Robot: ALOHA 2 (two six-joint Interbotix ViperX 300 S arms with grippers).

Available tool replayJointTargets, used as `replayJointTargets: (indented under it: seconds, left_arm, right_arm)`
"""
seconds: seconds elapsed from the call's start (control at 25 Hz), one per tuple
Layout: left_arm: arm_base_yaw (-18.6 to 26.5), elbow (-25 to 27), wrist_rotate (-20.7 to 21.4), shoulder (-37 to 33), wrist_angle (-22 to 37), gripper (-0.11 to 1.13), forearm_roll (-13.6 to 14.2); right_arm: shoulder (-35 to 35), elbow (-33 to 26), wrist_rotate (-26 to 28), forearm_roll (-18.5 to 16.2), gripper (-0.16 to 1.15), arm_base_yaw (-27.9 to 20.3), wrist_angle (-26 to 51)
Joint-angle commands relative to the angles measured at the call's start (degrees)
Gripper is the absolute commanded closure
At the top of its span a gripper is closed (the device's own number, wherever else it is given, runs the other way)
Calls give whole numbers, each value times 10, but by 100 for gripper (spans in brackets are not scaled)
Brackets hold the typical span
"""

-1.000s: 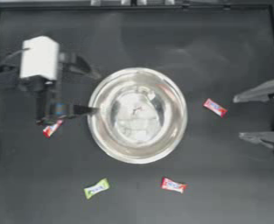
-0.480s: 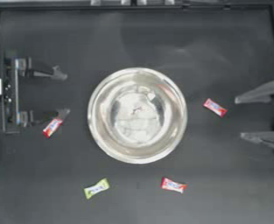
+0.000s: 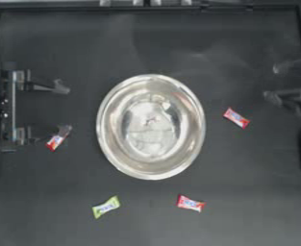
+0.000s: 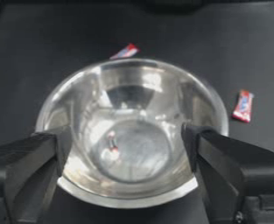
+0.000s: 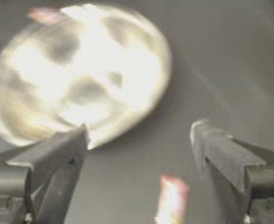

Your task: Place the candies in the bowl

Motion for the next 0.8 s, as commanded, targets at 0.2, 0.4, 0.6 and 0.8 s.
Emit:
replayJointTargets:
  seconds: [0.2,0.4,0.6,0.8]
  left_arm:
    - [0,11,-2,-18,-8,0,-7]
    - [0,21,-3,-29,-13,0,-8]
    - [0,29,-9,-35,-19,0,-10]
    - [0,32,-13,-35,-23,0,-10]
  right_arm:
    - [119,-45,29,-11,-1,-36,61]
    - [174,-64,36,-11,-1,-36,83]
    - [235,-63,39,-21,-1,-25,84]
    - [280,-60,53,-54,-1,4,59]
